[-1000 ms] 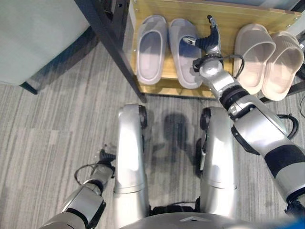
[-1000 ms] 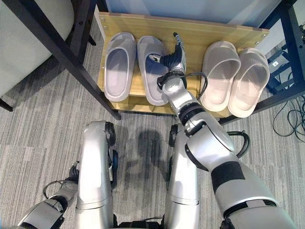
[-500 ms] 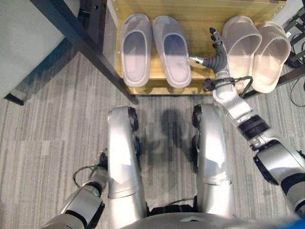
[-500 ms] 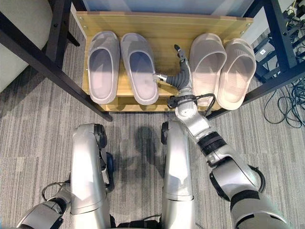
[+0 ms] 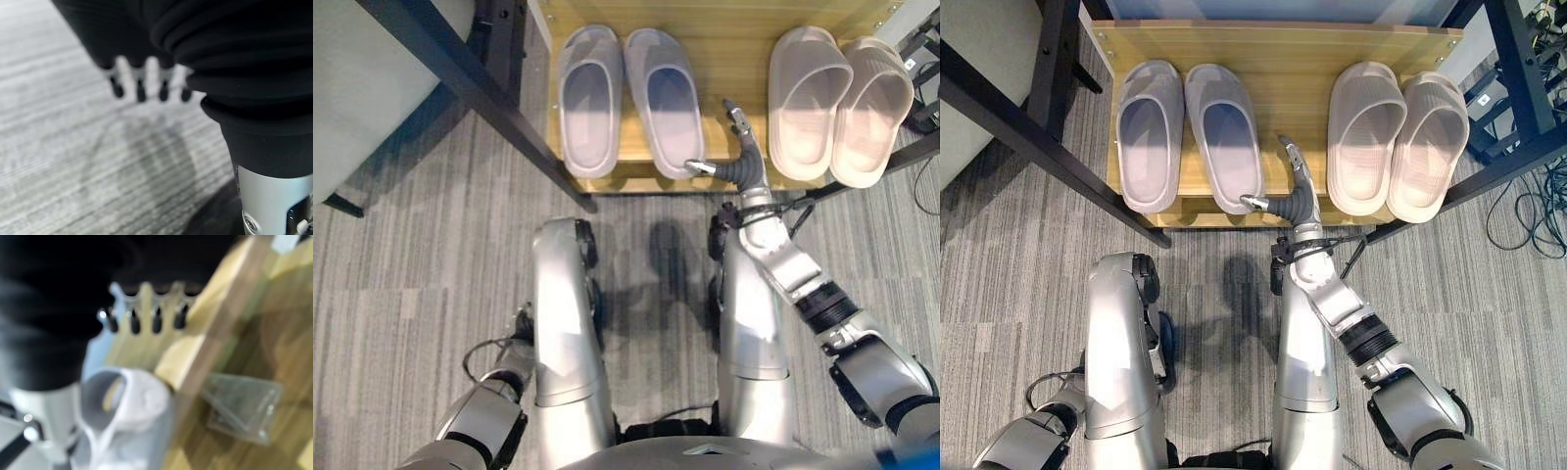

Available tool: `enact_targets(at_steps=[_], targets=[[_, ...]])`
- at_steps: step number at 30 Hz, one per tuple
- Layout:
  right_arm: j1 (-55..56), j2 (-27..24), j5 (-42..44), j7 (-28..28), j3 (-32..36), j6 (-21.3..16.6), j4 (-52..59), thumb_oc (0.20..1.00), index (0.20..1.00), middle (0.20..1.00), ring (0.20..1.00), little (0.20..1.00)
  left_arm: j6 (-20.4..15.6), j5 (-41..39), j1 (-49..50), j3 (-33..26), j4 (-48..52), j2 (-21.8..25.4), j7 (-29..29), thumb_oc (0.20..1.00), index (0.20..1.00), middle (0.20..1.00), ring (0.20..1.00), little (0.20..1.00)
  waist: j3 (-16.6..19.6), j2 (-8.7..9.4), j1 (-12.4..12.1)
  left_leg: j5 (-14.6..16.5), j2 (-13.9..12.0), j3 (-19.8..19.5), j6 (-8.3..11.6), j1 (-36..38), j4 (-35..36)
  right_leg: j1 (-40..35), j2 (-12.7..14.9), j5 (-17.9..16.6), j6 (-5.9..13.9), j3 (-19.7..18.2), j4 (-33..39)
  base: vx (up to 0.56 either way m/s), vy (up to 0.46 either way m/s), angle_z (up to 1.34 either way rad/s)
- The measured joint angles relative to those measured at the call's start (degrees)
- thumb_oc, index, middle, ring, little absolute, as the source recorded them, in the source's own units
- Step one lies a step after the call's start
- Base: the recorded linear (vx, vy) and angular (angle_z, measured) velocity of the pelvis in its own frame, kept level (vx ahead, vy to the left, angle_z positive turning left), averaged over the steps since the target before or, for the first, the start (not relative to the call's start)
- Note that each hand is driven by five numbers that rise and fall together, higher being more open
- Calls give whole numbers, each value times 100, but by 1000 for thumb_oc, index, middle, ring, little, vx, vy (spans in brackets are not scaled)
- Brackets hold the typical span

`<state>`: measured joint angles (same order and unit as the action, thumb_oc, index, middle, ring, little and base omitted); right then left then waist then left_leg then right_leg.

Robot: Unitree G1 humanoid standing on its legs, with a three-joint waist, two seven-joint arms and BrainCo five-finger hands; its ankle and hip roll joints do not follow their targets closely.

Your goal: Arrange the slippers neatly on the shoe rack.

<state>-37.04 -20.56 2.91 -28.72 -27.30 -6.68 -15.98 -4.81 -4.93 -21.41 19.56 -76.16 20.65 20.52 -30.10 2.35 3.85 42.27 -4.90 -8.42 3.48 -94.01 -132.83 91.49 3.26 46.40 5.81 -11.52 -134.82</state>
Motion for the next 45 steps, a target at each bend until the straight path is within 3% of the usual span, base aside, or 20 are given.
enact_targets(at_steps=[15, 20, 30, 41, 43, 45], targets=[[84, 237, 259, 222, -465, -62, 267, 1000, 1000, 1000, 1000, 1000, 83, 2, -10, -42, 57, 0, 72, 1000, 1000, 1000, 1000, 1000, -3, 0, -26, 0, 4, 3, 0, 52, -2, -31, -3, 4, 4, -7, -23, 0, 0, 0], [4, 419, 865, 341, -759, -128, 271, 1000, 1000, 1000, 1000, 1000, 172, 1, -50, -40, 55, 0, 88, 1000, 1000, 1000, 1000, 1000, -3, -1, -21, 6, 4, -2, 12, 107, 0, -75, -15, 4, 5, -8, -24, 0, 0, 0], [-7, 418, 873, 368, -768, -127, 271, 1000, 1000, 1000, 1000, 1000, 182, 3, -41, -40, 55, 0, 222, 1000, 1000, 1000, 1000, 1000, -6, -7, -26, 10, 6, -1, 21, 115, 0, -82, -13, 4, 5, -8, -30, 0, 0, 0], [555, 144, -237, -67, -118, -76, 658, 1000, 1000, 1000, 1000, 1000, 170, 118, -123, -197, 80, -17, 248, 1000, 1000, 1000, 1000, 1000, -42, -73, -21, 3, 34, 17, 11, 125, 88, -123, 72, 38, -12, 2, 42, -32, 11, 3], [887, 44, -447, -184, 218, -28, 650, 1000, 1000, 1000, 1000, 1000, 160, 117, -288, -346, 308, -24, 241, 1000, 1000, 1000, 1000, 1000, -32, -133, -12, -161, 92, 53, -73, 222, 580, -323, 281, 22, -65, 184, 503, -176, 57, 28], [1193, -120, -659, -174, 296, 28, 586, 1000, 1000, 1000, 1000, 1000, 90, 120, -292, -383, 529, -41, 237, 1000, 1000, 1000, 1000, 1000, -30, -130, -45, -315, 84, 147, -31, 589, 1210, -670, 400, -95, -158, 337, 1112, -102, 32, 16]])
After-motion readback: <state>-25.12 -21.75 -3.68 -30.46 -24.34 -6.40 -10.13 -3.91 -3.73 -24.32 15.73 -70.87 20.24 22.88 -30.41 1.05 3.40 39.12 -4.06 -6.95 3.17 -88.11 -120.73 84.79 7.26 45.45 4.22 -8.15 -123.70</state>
